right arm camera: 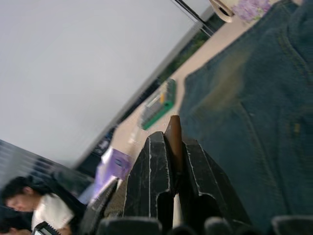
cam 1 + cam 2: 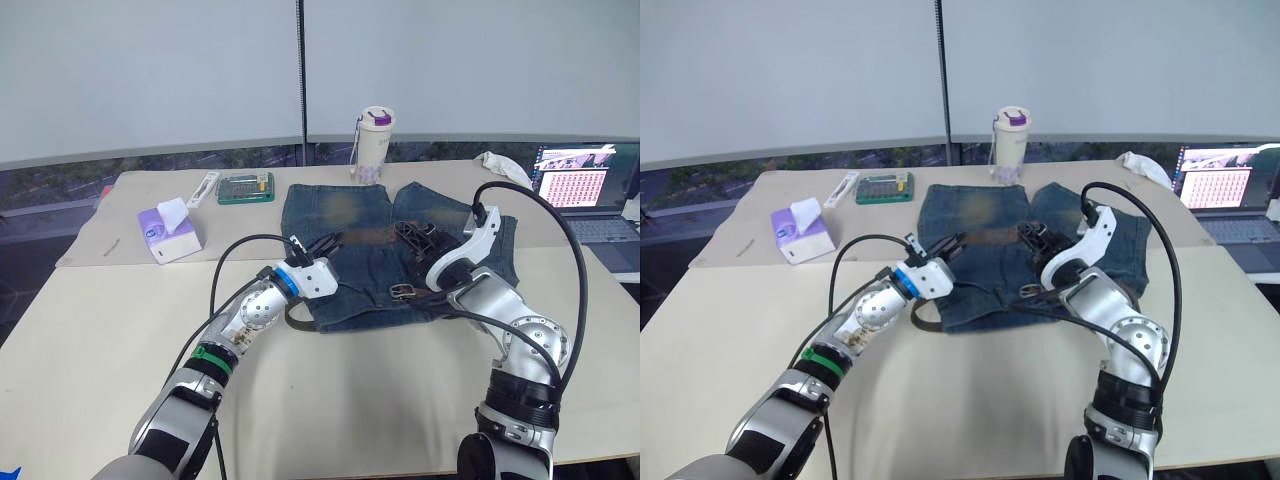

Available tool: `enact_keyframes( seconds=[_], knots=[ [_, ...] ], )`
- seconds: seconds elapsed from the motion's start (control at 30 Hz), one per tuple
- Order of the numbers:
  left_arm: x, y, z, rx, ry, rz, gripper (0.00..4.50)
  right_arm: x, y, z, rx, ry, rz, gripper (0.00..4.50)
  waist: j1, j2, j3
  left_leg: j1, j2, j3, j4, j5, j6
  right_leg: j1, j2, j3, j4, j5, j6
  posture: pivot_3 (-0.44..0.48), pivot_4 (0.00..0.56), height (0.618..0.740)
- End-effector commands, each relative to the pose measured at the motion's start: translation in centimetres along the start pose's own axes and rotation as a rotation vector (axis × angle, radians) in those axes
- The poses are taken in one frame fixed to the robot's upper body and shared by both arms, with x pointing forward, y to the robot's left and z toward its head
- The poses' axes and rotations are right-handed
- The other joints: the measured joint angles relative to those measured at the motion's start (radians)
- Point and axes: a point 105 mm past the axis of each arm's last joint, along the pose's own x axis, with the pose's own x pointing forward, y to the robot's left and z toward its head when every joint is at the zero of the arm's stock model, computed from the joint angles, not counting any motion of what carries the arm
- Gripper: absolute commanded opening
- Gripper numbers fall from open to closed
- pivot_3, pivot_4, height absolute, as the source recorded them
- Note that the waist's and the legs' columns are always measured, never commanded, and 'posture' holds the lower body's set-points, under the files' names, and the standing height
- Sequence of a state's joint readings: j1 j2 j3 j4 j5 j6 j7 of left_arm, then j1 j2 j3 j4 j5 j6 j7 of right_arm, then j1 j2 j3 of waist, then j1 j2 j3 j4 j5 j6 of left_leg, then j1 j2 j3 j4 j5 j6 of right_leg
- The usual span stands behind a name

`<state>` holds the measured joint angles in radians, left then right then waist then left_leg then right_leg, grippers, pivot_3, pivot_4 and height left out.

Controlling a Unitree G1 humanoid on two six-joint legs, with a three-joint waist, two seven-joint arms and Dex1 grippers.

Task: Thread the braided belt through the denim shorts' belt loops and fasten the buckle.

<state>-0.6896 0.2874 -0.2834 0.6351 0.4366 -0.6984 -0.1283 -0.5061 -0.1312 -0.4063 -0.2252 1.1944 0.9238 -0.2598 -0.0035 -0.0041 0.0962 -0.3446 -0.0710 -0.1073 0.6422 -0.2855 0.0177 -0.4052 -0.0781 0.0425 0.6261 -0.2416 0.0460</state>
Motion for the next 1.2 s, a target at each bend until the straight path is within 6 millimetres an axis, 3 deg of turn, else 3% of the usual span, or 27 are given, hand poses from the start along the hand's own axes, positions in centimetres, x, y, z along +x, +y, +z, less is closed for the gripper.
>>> enact_keyframes(
  seconds=[0.03, 0.2, 0.3, 0.43, 0.5, 0.57, 0.7, 0.83, 1.03, 1.2],
  knots=[
    [-0.8, 0.7, 0.3, -0.039, -0.037, -0.015, 2.06, 0.0, 1.0, 0.6, -0.05, -0.053, 0.033, 0.0, -0.005, 0.0, 0.0, 0.0, 0.0, 0.0, 0.0, 0.0, 0.0, 0.0, 0.0, 0.0, 0.0, 0.0, 0.0, 0.0, 0.15, 0.74],
    [-1.7, 1.0, 1.5, -0.237, -0.083, -0.061, 3.8, 0.9, 0.8, 0.6, -0.044, -0.1, 0.01, 0.0, -0.01, 0.002, -0.001, 0.0, 0.0, -0.001, 0.0, 0.0, 0.0, 0.0, 0.0, 0.0, 0.0, 0.0, 0.0, 0.0, 0.15, 0.74],
    [-2.1, 0.8, 2.9, -0.368, -0.126, -0.153, 4.46, 1.4, 1.0, 0.8, -0.04, -0.129, 0.008, 0.0, -0.012, 0.002, -0.001, 0.0, 0.001, -0.001, 0.0, 0.0, 0.0, 0.0, 0.0, 0.0, 0.0, 0.0, 0.0, 0.0, 0.15, 0.74],
    [-2.4, 0.6, 4.9, -0.609, -0.162, -0.238, 4.46, 1.7, 1.4, 0.9, -0.043, -0.155, 0.028, 0.0, -0.013, 0.003, -0.001, 0.0, 0.001, -0.001, 0.0, 0.0, 0.0, 0.0, 0.0, 0.0, 0.0, 0.0, 0.0, 0.0, 0.15, 0.74],
    [-2.5, 0.1, 6.5, -0.988, -0.169, -0.302, 4.46, 1.8, 2.3, 0.9, -0.043, -0.168, 0.077, 0.0, -0.016, 0.003, -0.001, 0.0, 0.001, -0.001, 0.0, 0.0, 0.0, 0.0, 0.001, 0.001, 0.0, 0.0, 0.0, 0.0, 0.15, 0.74],
    [-2.2, -0.2, 6.5, -1.289, -0.104, -0.284, 4.46, 1.7, 2.9, 0.9, -0.047, -0.176, 0.115, 0.0, -0.017, 0.004, -0.001, 0.0, 0.001, -0.002, 0.0, 0.0, 0.001, 0.0, 0.001, 0.0, 0.0, 0.0, 0.0, 0.0, 0.15, 0.74],
    [-1.0, 0.4, 5.5, -1.688, -0.017, -0.155, 4.46, 1.3, 4.4, 0.6, -0.05, -0.18, 0.193, 0.0, -0.02, 0.004, -0.001, 0.002, 0.001, -0.003, 0.001, 0.0, 0.001, 0.002, 0.001, 0.0, 0.0, 0.0, 0.0, 0.0, 0.15, 0.74],
    [-0.3, 1.1, 4.7, -1.889, -0.012, -0.034, 4.46, 1.1, 4.9, -0.2, -0.068, -0.156, 0.218, 0.0, -0.017, 0.004, -0.001, 0.002, 0.001, -0.003, 0.001, 0.0, 0.0, 0.002, 0.002, 0.0, 0.0, 0.0, 0.0, 0.0, 0.15, 0.74],
    [0.4, 1.6, 4.2, -2.053, -0.038, 0.071, 4.46, 0.9, 5.5, -1.0, -0.088, -0.122, 0.248, 0.0, -0.01, 0.004, -0.001, 0.002, 0.0, -0.001, 0.001, 0.004, -0.006, 0.002, 0.001, 0.001, -0.001, 0.0, 0.0, 0.0, 0.15, 0.74],
    [0.9, 1.4, 3.1, -2.084, -0.003, 0.143, 3.15, 0.7, 5.0, -1.9, -0.123, -0.074, 0.24, 0.0, -0.008, 0.004, -0.001, 0.002, 0.0, -0.001, 0.001, 0.004, -0.006, 0.003, 0.001, 0.001, -0.002, 0.0, 0.0, 0.0, 0.15, 0.74]
  ],
)
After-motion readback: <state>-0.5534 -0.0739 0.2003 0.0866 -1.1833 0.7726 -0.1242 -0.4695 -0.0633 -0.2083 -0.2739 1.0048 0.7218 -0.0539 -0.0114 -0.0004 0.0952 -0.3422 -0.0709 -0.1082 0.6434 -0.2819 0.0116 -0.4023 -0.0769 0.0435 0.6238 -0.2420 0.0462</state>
